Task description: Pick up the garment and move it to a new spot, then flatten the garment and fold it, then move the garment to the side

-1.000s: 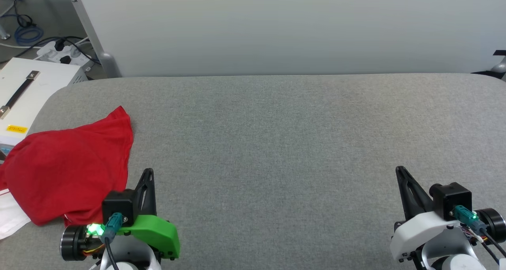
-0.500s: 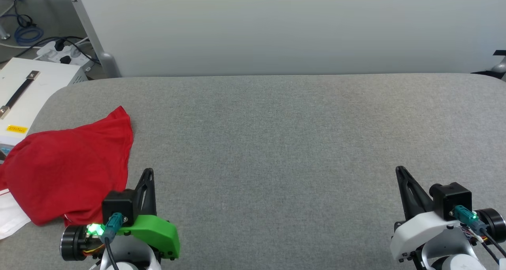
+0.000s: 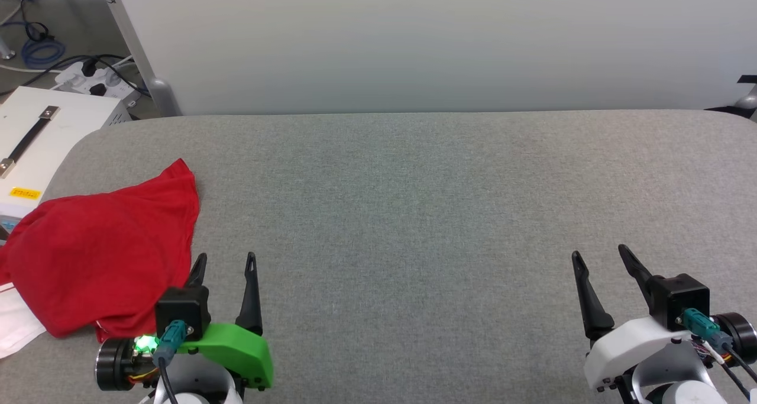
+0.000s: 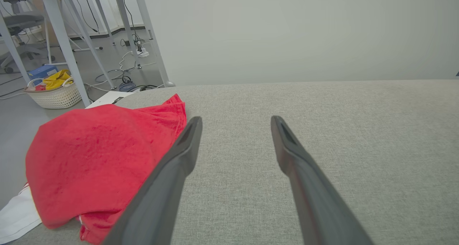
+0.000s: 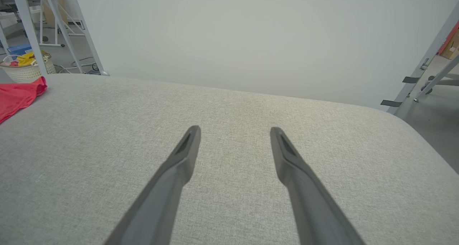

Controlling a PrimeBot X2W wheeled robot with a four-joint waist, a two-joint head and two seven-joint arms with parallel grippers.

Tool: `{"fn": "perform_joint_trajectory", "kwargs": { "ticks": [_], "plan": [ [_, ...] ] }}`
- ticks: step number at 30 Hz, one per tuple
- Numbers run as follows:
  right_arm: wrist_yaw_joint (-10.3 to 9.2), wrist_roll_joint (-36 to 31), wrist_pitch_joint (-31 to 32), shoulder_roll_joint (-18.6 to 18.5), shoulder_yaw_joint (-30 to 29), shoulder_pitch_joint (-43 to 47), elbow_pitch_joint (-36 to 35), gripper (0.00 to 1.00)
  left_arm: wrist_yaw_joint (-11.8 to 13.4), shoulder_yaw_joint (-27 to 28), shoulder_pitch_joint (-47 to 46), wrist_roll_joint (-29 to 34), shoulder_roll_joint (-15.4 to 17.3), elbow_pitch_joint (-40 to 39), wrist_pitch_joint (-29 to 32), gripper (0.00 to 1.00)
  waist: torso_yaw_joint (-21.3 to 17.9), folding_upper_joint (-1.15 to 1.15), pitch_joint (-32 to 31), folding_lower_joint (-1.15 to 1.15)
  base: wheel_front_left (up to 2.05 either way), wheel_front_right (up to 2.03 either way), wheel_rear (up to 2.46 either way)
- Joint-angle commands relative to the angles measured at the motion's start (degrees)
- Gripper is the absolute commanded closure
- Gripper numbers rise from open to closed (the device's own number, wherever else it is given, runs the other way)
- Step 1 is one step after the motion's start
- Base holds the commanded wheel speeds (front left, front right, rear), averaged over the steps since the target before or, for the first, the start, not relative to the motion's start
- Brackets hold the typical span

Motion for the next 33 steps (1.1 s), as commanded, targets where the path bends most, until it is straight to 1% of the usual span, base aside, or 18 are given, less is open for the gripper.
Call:
{"fn": "perform_joint_trajectory", "kwargs": {
  "ticks": [1, 14, 33],
  "plan": [
    [0.00, 0.7, -0.6, 0.0, -0.2, 0.1, 0.2, 0.00, -0.1, -0.3, -0.3, -0.5, 0.0, 0.2, -0.6, 0.00, 0.0, 0.00, 0.0, 0.00, 0.00, 0.00, 0.00],
    [-0.01, 3.6, -1.9, 0.0, -0.7, 0.0, 0.0, 0.00, -0.1, -1.2, -0.7, -2.2, -0.1, 0.7, -2.2, 0.00, -0.1, 0.00, 0.0, 0.00, 0.00, 0.00, 0.00],
    [-0.02, 5.8, -2.5, 0.0, -1.5, 0.3, -1.2, 0.00, -0.3, -2.4, -1.3, -3.8, -0.1, 2.5, -4.4, 0.00, -0.2, 0.00, 0.0, 0.00, 0.00, 0.00, 0.00]
  ]
}}
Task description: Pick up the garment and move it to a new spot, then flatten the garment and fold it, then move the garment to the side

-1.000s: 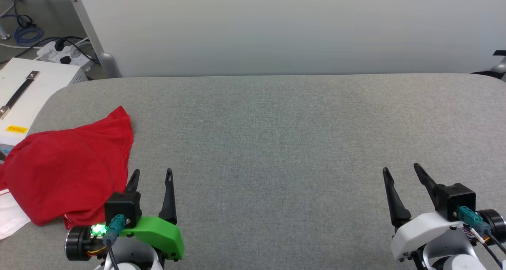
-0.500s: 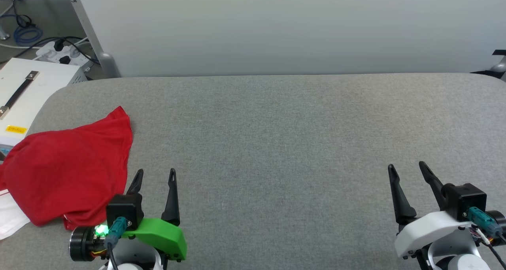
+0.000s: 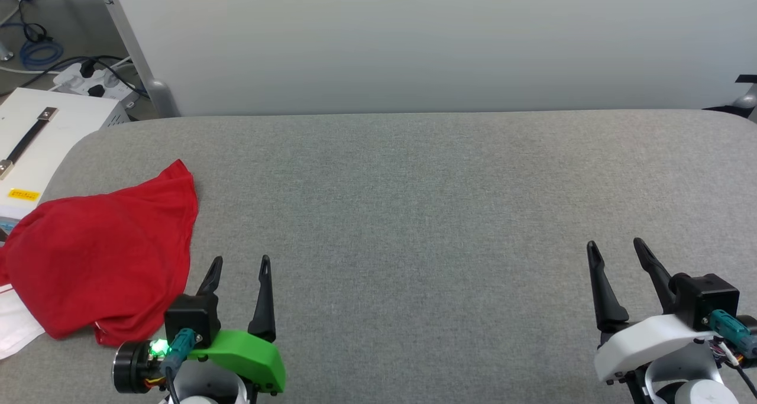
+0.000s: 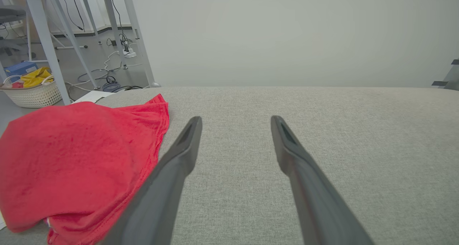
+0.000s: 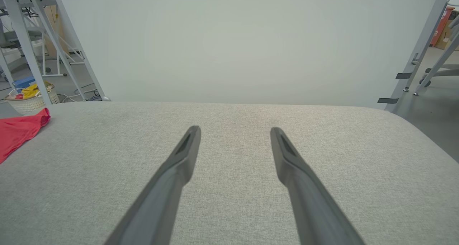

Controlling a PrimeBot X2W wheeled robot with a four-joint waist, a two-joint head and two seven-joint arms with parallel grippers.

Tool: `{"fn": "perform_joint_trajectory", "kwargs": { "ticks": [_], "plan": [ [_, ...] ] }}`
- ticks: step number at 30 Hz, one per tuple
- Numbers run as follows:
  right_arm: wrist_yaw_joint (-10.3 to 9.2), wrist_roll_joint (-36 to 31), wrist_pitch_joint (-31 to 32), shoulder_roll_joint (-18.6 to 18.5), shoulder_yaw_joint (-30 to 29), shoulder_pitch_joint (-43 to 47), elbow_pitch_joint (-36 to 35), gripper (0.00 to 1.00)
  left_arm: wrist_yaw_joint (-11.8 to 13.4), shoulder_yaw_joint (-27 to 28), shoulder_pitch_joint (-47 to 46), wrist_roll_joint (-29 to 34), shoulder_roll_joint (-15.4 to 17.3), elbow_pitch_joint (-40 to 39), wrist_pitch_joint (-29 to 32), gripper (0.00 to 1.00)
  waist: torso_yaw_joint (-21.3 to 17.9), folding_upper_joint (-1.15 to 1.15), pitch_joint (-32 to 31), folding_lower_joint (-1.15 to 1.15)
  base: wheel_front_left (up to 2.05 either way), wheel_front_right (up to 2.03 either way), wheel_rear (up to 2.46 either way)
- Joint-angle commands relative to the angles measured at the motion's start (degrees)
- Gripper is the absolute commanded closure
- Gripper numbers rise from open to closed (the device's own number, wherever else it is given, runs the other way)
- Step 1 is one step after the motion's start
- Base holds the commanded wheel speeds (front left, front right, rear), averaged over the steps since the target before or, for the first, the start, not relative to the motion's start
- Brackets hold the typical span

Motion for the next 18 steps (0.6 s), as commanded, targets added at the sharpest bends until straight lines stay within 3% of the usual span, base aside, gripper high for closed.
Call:
{"fn": "perform_joint_trajectory", "kwargs": {
  "ticks": [1, 8, 18],
  "plan": [
    [-0.02, 0.6, -0.6, 0.0, 0.0, 0.3, -0.5, 0.00, -0.3, -0.1, -1.3, -0.6, -0.1, 0.3, -0.6, 0.00, 0.1, 0.00, 0.0, 0.00, 0.00, 0.00, 0.00],
    [-0.02, -0.2, -0.6, 0.0, 0.8, 0.3, -1.8, 0.00, -0.3, 0.1, -1.9, -1.1, -0.1, 0.9, -1.4, 0.00, 1.2, 0.00, 0.3, 0.00, 0.00, 0.00, 0.00],
    [-0.03, -1.1, -0.5, 0.0, 2.6, 0.4, -3.5, 0.00, -0.9, 1.0, -2.6, -2.4, -0.2, 1.6, -2.6, 0.00, 6.5, 0.00, 0.6, 0.00, 0.00, 0.00, 0.00]
  ]
}}
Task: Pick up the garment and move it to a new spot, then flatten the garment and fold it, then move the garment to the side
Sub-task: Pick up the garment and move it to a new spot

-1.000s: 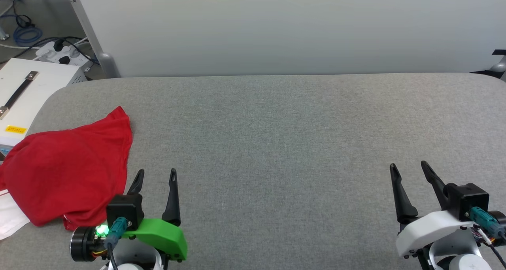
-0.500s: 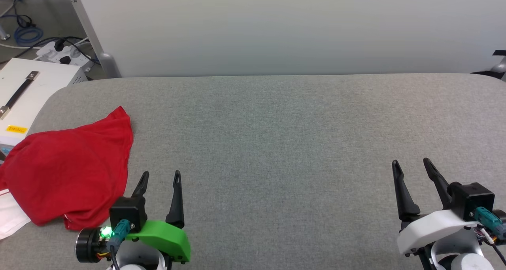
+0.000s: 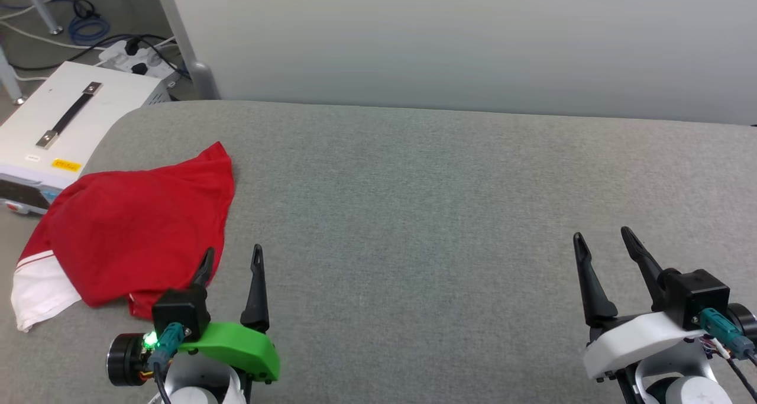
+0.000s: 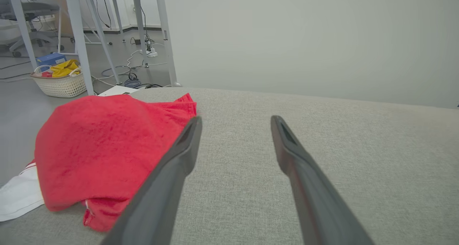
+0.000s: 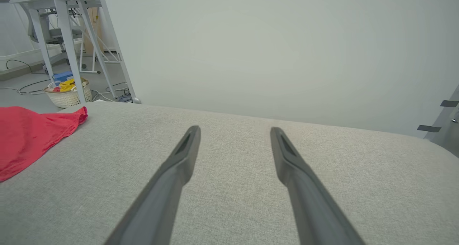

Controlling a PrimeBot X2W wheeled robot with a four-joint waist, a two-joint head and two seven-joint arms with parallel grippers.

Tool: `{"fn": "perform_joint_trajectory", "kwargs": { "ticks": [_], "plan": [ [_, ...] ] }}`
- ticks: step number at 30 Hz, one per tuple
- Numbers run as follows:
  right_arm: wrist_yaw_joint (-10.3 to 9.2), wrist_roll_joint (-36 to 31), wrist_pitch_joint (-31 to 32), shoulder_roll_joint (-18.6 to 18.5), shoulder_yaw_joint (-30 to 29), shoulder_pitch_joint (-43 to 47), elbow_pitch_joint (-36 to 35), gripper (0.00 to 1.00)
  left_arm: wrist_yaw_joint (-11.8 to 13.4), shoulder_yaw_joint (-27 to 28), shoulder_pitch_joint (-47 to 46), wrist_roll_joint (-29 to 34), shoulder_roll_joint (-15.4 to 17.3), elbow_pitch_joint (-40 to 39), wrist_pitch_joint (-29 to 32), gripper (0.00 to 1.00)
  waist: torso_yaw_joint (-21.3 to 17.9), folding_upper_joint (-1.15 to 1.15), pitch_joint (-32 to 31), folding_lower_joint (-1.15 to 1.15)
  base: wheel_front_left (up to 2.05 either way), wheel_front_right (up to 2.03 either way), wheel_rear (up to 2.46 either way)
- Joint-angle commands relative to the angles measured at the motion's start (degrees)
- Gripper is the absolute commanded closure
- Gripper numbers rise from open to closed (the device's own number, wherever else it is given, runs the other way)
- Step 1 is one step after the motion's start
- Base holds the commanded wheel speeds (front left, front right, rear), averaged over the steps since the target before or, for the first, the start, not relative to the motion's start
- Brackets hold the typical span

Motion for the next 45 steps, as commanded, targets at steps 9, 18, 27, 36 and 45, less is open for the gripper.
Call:
{"fn": "perform_joint_trajectory", "kwargs": {
  "ticks": [9, 18, 27, 36, 45],
  "plan": [
    [-0.03, -0.4, -0.8, -0.1, 1.3, 0.4, -1.5, 0.00, -1.1, 0.5, -1.2, -1.6, -0.2, 0.8, -1.7, 0.00, 8.8, 0.00, 0.2, 0.00, 0.00, 0.00, 0.00],
    [-0.03, -0.9, -0.9, -0.1, 2.1, 0.2, -2.6, 0.00, -1.0, 1.1, -1.8, -2.0, -0.2, 0.6, -2.7, 0.00, 16.2, 0.00, 0.8, 0.00, 0.00, 0.00, 0.00],
    [-0.04, -1.8, -0.8, -0.1, 2.6, -0.1, -3.9, 0.00, -1.0, 1.9, -2.2, -2.7, -0.2, 0.1, -3.8, 0.00, 22.1, 0.00, 1.5, 0.00, 0.00, 0.00, 0.00],
    [-0.04, -1.7, -0.8, -0.1, 2.6, -0.1, -4.9, 0.00, -1.3, 2.0, -2.5, -3.6, -0.2, 0.6, -4.9, 0.00, 25.7, 0.00, 2.0, 0.00, -0.06, -0.06, -0.06],
    [-0.04, -1.6, -0.8, -0.3, 2.8, -0.3, -6.0, 0.00, -1.0, 1.6, -2.9, -4.7, -0.3, 1.0, -5.9, 0.00, 28.1, 0.00, 2.5, 0.00, -0.01, -0.01, -0.01]
  ]
}}
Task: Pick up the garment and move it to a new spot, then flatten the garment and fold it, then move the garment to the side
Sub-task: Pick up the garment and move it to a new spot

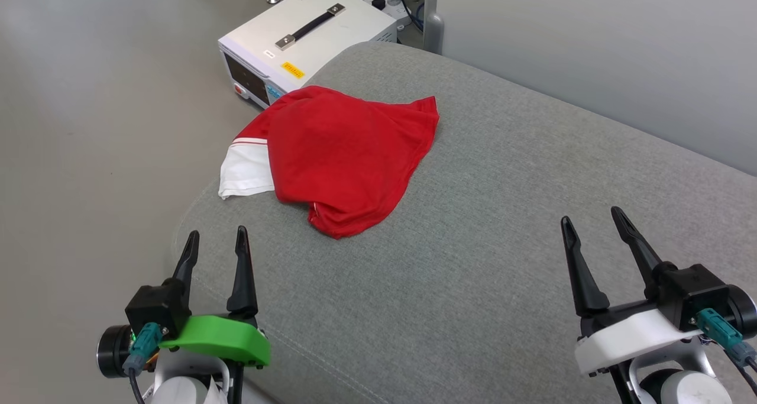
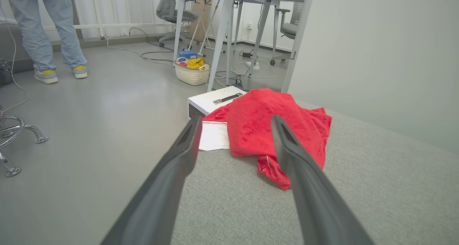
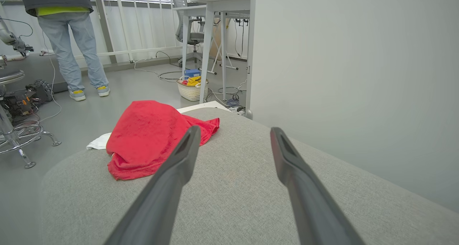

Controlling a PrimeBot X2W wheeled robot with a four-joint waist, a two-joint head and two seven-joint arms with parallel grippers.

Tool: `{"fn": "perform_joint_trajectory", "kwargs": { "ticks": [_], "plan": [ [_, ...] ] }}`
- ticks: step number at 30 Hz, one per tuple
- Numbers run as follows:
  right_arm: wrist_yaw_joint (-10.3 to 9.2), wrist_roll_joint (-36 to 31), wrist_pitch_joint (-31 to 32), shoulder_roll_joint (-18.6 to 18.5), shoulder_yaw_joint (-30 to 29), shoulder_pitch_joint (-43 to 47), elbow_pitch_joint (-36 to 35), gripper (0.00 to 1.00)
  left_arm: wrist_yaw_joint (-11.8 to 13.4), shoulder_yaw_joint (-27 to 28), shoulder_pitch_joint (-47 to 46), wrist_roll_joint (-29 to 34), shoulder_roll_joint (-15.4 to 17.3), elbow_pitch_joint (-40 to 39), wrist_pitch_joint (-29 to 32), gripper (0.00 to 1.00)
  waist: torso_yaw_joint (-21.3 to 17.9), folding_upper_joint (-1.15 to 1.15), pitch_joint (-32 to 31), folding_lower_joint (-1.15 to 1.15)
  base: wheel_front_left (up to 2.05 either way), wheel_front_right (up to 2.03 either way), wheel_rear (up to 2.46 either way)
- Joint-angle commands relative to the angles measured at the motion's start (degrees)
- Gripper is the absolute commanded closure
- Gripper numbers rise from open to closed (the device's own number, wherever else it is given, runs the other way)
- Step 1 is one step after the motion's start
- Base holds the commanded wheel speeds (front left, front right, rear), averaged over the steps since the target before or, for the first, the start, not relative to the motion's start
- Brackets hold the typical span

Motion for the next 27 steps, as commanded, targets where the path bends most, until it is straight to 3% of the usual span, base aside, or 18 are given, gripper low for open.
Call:
{"fn": "perform_joint_trajectory", "kwargs": {
  "ticks": [1, 7, 13, 20, 27],
  "plan": [
    [-0.05, -0.1, -0.1, -0.3, 0.1, -0.3, -0.6, 0.00, -0.1, -0.2, -1.2, -0.8, -0.3, 0.3, -0.6, 0.00, 0.8, 0.00, 0.2, 0.00, 0.00, 0.00, 0.00],
    [-0.05, -0.1, 0.0, -0.4, -0.1, -0.6, -1.8, 0.00, -0.4, -0.7, -2.3, -1.4, -0.3, 1.4, -1.4, 0.00, 2.2, 0.00, 0.8, 0.00, 0.00, 0.00, 0.00],
    [-0.05, -0.7, 1.2, -1.0, -0.4, -1.8, -3.9, 0.00, -2.6, -1.6, -6.2, -2.2, -0.3, 5.4, -2.1, 0.00, 2.6, 0.00, 3.1, 0.00, 0.00, 0.00, 0.00],
    [-0.05, -1.2, 3.7, -3.1, 0.2, -5.3, -7.3, 0.00, -5.0, -3.1, -18.2, -3.7, 2.0, 15.5, -2.1, 0.00, 0.0, 0.00, 9.1, 0.00, 0.00, 0.00, 0.00],
    [-0.05, -1.2, 5.4, -4.7, -0.5, -8.2, -9.5, 0.00, -5.9, -3.4, -31.4, -7.0, 6.0, 21.0, 3.4, 0.00, -5.1, 0.00, 15.0, 0.00, 0.00, 0.00, 0.00]
  ]
}}
